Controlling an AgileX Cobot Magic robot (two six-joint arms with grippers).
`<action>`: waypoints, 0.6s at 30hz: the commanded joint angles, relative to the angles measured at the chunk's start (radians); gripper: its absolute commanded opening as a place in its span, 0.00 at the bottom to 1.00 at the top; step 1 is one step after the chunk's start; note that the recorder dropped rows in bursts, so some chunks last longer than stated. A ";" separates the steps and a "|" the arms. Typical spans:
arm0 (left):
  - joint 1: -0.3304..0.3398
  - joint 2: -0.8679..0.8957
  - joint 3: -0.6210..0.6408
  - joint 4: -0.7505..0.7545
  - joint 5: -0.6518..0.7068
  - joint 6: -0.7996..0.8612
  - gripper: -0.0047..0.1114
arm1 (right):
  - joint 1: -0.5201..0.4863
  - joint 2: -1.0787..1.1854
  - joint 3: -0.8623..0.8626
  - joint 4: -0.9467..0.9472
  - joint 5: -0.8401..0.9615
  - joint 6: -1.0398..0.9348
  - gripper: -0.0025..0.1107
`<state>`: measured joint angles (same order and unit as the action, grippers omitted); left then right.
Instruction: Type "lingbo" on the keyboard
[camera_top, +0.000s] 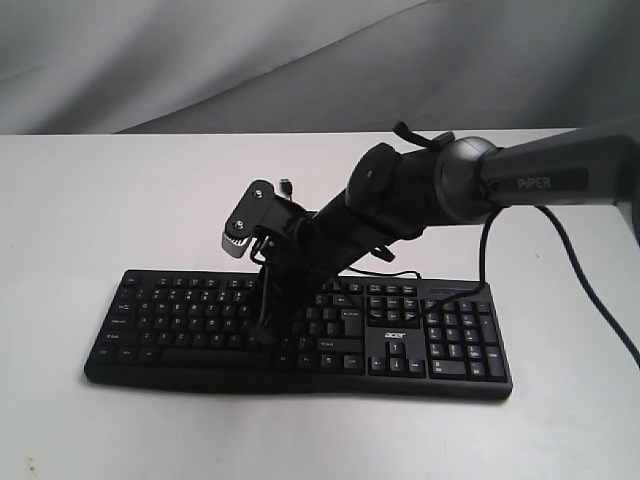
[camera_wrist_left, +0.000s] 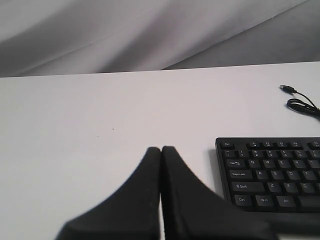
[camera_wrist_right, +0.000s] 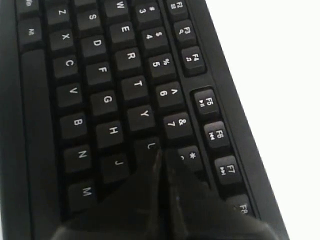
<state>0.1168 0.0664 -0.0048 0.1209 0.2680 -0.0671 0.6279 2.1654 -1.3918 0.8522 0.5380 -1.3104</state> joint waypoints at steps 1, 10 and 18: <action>-0.001 0.006 0.005 -0.004 -0.006 -0.002 0.04 | 0.003 -0.004 -0.007 0.003 0.013 0.003 0.02; -0.001 0.006 0.005 -0.004 -0.006 -0.002 0.04 | 0.003 0.005 -0.006 0.003 0.022 0.003 0.02; -0.001 0.006 0.005 -0.004 -0.006 -0.002 0.04 | 0.003 0.026 -0.006 0.003 0.025 0.003 0.02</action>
<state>0.1168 0.0664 -0.0048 0.1209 0.2680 -0.0671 0.6279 2.1792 -1.3923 0.8542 0.5497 -1.3104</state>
